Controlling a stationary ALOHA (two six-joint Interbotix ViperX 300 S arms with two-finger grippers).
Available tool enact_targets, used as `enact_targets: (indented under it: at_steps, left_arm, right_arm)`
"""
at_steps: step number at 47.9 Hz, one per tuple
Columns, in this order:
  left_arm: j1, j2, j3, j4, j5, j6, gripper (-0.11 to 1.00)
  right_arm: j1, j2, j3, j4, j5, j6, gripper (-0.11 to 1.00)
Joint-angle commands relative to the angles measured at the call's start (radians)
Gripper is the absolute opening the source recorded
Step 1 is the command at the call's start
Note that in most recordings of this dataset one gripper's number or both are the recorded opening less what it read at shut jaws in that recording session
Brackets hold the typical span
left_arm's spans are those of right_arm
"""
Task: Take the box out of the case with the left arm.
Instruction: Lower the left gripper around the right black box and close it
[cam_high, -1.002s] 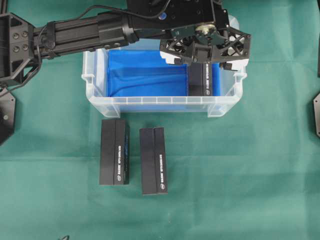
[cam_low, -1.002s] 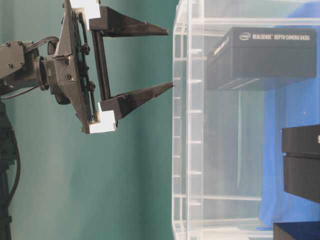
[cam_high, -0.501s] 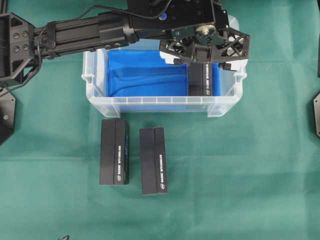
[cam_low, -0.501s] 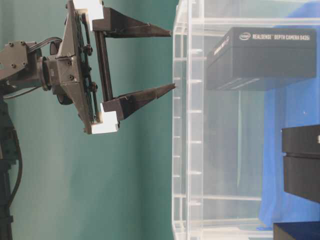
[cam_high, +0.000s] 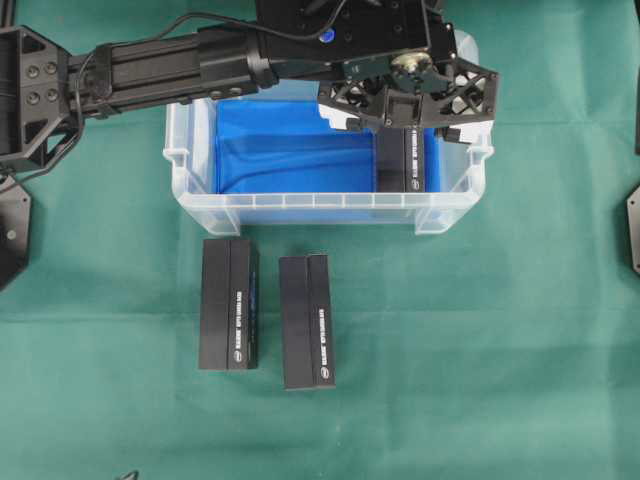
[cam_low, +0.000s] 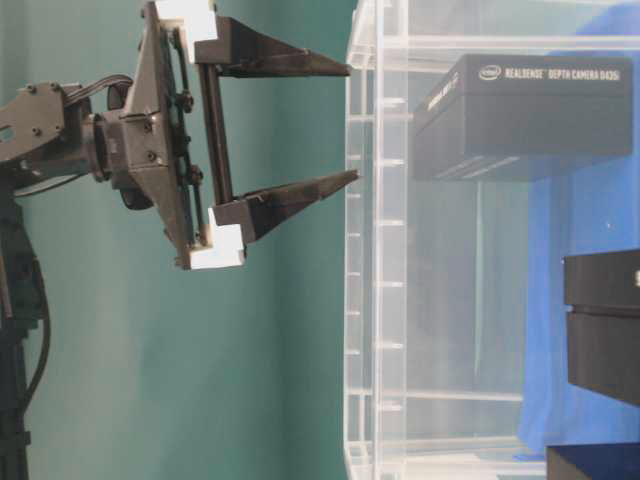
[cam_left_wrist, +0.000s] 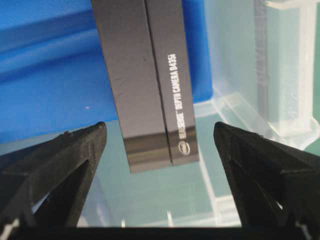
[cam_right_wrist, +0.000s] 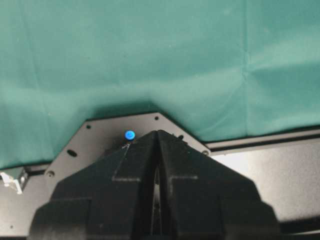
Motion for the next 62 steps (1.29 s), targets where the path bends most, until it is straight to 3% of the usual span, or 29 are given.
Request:
enact_targets:
  at_steps: [1, 24, 62]
  left_arm:
    - [0.005, -0.034, 0.006, 0.014, -0.02, 0.0, 0.91]
    - [0.018, -0.094, 0.199, 0.021, -0.173, -0.031, 0.91]
    - [0.023, -0.069, 0.264, 0.043, -0.29, -0.058, 0.91]
  right_arm:
    - [-0.002, 0.003, -0.009, 0.002, 0.002, 0.002, 0.02]
    - [-0.002, 0.003, -0.008, 0.003, 0.002, 0.002, 0.02]
    - [-0.002, 0.003, -0.008, 0.003, 0.002, 0.002, 0.02]
